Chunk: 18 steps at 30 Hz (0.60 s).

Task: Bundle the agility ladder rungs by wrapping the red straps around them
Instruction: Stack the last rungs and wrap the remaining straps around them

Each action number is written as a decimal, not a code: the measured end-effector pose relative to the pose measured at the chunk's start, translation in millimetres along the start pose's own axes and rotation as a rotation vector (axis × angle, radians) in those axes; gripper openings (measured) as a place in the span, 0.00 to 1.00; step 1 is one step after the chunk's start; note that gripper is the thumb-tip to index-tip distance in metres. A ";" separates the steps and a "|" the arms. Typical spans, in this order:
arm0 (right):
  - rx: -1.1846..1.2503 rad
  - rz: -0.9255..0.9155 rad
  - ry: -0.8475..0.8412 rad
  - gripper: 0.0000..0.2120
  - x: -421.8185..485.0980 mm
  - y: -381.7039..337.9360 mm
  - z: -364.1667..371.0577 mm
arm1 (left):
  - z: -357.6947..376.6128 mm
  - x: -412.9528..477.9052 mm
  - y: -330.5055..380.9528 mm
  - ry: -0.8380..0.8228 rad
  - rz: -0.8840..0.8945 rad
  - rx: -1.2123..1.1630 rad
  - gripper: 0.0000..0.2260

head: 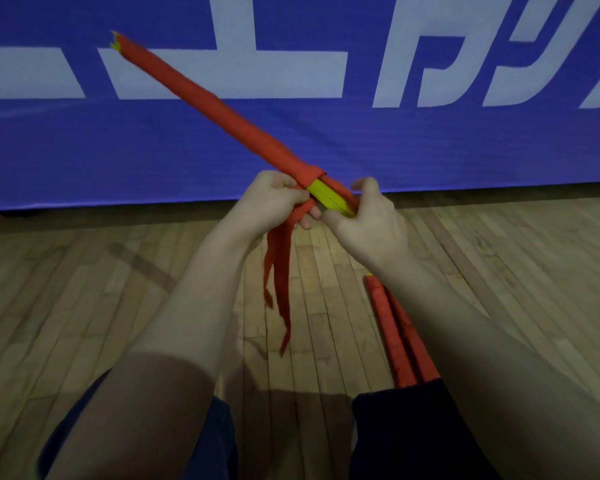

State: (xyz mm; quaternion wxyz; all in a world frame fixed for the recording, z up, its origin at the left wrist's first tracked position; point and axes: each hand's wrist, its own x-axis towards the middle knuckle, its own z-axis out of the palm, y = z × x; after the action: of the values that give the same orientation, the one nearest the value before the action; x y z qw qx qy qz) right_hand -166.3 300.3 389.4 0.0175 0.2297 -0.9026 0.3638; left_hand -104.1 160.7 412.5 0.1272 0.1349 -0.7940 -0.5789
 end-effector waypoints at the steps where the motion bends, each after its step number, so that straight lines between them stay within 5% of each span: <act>1: -0.017 -0.031 0.018 0.23 0.6 -1.2 0.8 | 1.9 -0.9 0.1 0.035 -0.015 -0.040 0.12; 8: -0.093 -0.192 0.090 0.15 -7.1 -4.1 14.5 | 10.1 9.8 -8.2 0.270 -0.063 -0.180 0.21; 16: 0.608 0.059 -0.155 0.07 8.3 3.6 4.9 | 13.0 11.2 -13.8 0.472 0.012 -0.212 0.17; 18: 0.786 0.147 -0.325 0.11 7.6 3.9 -2.3 | 10.7 11.1 -11.4 0.479 0.041 -0.257 0.16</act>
State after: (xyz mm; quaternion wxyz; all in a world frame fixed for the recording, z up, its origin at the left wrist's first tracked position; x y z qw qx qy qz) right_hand -175.1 301.2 390.0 -0.2395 0.2083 -0.7003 0.6394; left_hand -117.4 162.8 399.0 0.3392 0.2343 -0.6639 -0.6239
